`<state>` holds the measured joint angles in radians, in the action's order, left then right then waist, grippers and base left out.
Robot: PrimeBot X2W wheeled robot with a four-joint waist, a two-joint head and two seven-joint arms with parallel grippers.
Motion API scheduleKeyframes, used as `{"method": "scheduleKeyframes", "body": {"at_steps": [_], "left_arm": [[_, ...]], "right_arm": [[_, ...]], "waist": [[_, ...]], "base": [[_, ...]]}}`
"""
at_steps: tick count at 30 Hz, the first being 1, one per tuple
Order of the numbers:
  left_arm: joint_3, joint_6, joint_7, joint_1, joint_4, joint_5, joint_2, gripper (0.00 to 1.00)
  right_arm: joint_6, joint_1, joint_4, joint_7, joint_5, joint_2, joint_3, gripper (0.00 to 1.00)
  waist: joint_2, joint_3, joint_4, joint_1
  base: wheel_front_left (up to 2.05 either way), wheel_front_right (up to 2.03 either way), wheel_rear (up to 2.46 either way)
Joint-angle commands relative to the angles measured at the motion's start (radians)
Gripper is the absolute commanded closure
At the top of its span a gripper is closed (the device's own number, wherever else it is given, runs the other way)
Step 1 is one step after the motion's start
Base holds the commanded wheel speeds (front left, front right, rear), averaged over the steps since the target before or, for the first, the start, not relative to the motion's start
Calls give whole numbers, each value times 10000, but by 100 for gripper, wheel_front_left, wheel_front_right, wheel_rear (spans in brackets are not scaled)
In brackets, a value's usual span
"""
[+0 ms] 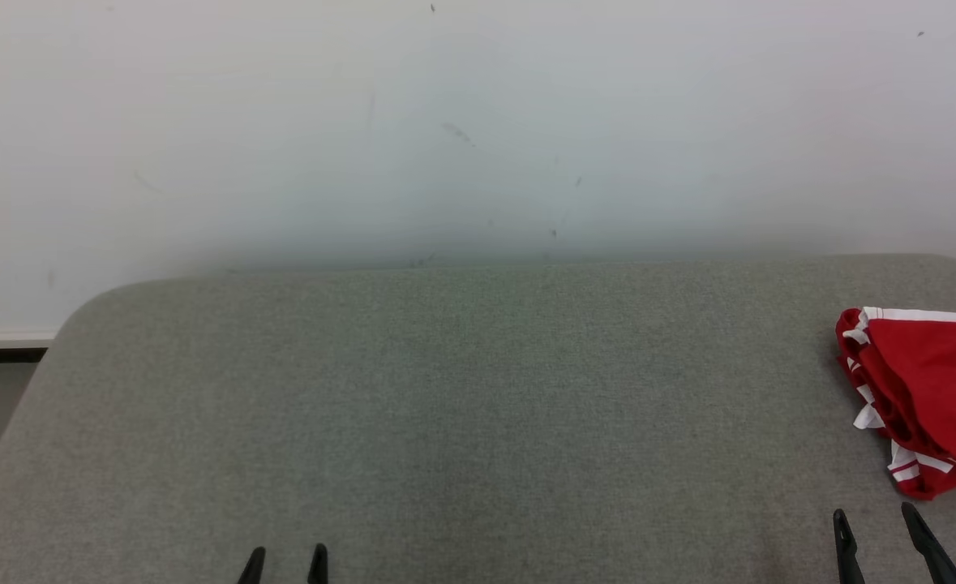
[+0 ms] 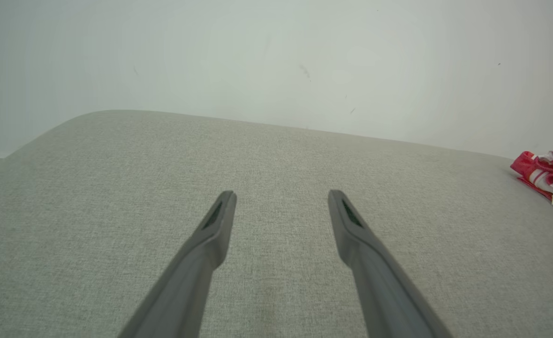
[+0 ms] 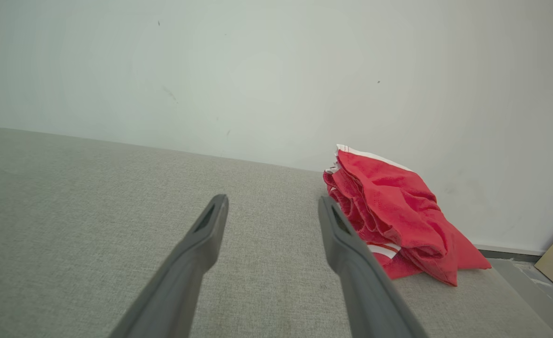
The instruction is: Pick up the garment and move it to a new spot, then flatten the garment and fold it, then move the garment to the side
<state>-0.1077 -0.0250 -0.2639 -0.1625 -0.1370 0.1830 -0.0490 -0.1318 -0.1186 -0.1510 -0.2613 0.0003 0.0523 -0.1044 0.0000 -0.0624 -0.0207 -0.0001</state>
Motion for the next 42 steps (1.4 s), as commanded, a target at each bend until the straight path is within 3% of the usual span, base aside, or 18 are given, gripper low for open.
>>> {"method": "scheduleKeyframes", "body": {"at_steps": [1,15,16,21,42], "left_arm": [[30,44,3,-70,47,-21,-35,0],[183,383,3,-15,203,-45,-37,0],[177,421,0,-8,223,15,6,100],[131,389,30,-102,-158,200,37,100],[581,-3,948,685,-422,4100,-76,100]], "right_arm": [[27,26,-4,-42,76,-10,-20,0],[27,40,-105,-43,248,-11,113,0],[0,0,-97,0,128,-15,113,100],[-2,-39,-528,116,272,-121,85,100],[2,594,-602,1085,4546,-83,46,100]], "waist": [[0,14,-16,1],[0,9,68,1],[0,9,69,1],[0,14,72,1],[0,122,95,1]], "base": [[0,0,0],[0,0,0],[0,0,0],[0,0,0],[0,0,0]]}}
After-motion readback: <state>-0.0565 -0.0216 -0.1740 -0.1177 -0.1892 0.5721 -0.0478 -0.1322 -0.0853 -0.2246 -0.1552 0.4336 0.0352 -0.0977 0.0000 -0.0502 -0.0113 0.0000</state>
